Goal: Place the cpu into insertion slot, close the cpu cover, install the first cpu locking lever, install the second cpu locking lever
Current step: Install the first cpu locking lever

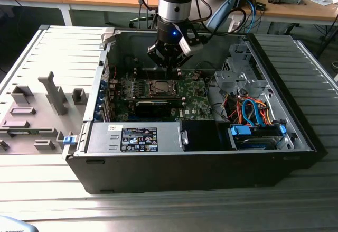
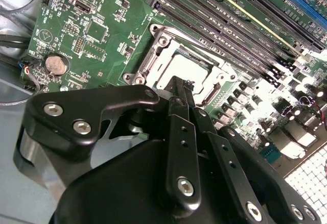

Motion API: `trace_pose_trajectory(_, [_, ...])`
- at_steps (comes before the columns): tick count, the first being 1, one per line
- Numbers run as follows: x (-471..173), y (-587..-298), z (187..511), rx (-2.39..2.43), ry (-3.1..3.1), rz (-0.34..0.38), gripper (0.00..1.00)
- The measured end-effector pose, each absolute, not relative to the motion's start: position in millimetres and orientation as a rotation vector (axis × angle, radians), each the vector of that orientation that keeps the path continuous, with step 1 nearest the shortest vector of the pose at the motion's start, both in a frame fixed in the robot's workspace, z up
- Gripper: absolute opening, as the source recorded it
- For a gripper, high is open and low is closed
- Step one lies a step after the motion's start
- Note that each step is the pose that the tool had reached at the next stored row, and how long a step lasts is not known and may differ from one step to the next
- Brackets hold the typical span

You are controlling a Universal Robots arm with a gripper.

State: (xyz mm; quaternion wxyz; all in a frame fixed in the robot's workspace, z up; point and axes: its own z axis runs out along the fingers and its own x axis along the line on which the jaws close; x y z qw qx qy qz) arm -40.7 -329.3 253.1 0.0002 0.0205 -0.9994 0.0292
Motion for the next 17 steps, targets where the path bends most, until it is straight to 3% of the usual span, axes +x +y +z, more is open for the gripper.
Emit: trace_pose_trajectory(17, [-40.7, -329.3, 253.1, 0.126, -3.138, 0.092, 0.11])
